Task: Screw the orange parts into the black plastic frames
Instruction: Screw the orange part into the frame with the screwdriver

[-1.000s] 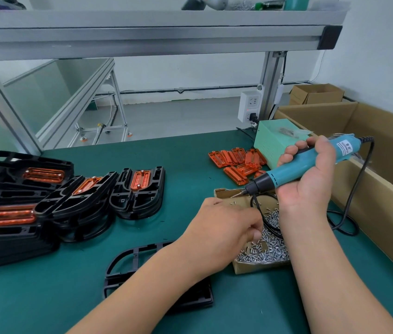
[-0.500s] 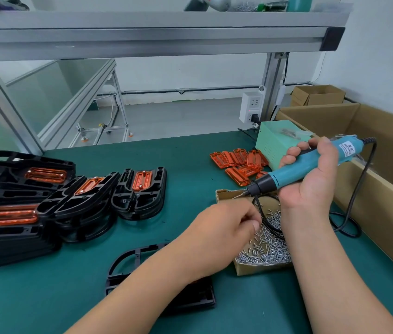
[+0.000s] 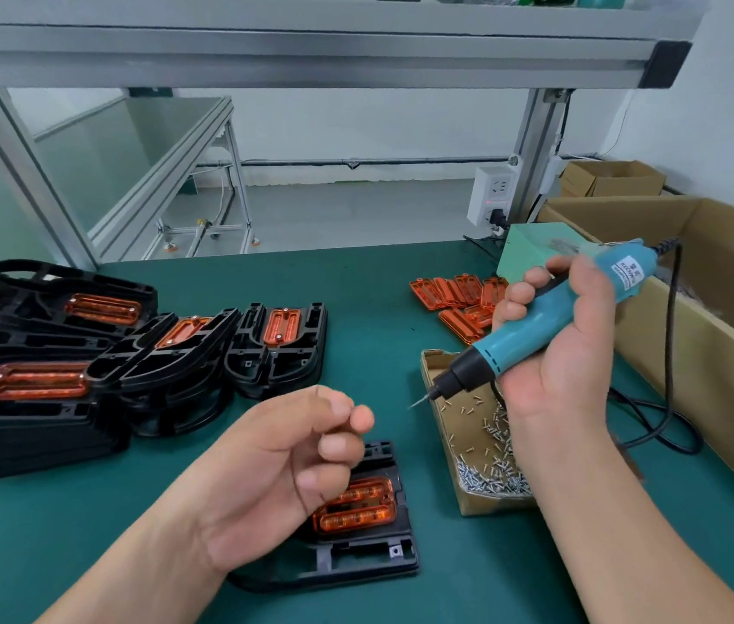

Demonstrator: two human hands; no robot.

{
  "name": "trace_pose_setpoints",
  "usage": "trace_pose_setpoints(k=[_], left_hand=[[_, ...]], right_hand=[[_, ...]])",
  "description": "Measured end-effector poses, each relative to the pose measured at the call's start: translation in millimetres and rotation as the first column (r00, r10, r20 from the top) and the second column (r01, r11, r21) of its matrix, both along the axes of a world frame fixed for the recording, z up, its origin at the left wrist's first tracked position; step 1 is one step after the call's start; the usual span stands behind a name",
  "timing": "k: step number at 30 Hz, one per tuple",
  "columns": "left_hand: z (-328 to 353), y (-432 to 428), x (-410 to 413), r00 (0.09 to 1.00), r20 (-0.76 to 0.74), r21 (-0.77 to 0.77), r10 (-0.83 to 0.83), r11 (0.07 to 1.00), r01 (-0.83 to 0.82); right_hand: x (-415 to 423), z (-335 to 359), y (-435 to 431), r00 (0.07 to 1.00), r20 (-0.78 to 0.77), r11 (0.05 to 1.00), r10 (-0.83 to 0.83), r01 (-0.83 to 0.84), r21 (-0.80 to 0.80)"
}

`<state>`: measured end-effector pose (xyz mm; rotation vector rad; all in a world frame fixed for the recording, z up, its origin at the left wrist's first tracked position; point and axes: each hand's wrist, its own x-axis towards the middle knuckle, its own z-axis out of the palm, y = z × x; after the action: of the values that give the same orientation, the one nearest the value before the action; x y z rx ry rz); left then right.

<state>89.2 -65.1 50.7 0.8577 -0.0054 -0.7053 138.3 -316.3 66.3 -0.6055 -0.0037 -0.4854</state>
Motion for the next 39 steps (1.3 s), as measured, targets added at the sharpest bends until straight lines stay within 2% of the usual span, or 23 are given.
trace_pose_setpoints(k=[3, 6, 8, 22, 28, 30, 34, 39], left_hand=[[-3, 0, -2, 0.991, 0.131, 0.127, -0.022, 0.992, 0.005], [-4, -3, -3, 0.957, 0.29, 0.294, -0.02, 0.953, -0.069], [-6, -6, -5, 0.941, 0.337, 0.358, -0.028, 0.928, -0.101], [-13, -11, -9, 0.942, 0.325, 0.386, -0.076, 0.92, -0.059], [-14, -12, -9, 0.924, 0.373, 0.451, -0.079, 0.886, -0.107], [-14, -13, -11, 0.904, 0.423, 0.492, -0.063, 0.853, -0.171], [-15, -14, -15, 0.805, 0.591, 0.583, -0.062, 0.722, -0.373], [-16, -14, -17, 0.741, 0.66, 0.625, -0.123, 0.638, -0.45]], right_hand=[[-8, 3, 9, 0.999, 0.029, 0.999, 0.032, -0.031, -0.023], [-14, 7, 14, 0.996, 0.052, 0.998, 0.066, -0.065, -0.02], [-17, 10, 16, 0.995, 0.062, 0.997, 0.079, -0.078, -0.009], [-25, 13, 26, 0.988, 0.086, 0.99, 0.125, -0.119, -0.075], [-26, 12, 28, 0.984, 0.103, 0.981, 0.147, -0.132, -0.141], [-26, 12, 30, 0.984, 0.099, 0.979, 0.145, -0.128, -0.159], [-25, 12, 31, 0.987, 0.097, 0.981, 0.129, -0.113, -0.16], [-23, 10, 30, 0.983, 0.102, 0.974, 0.156, -0.135, -0.183]])
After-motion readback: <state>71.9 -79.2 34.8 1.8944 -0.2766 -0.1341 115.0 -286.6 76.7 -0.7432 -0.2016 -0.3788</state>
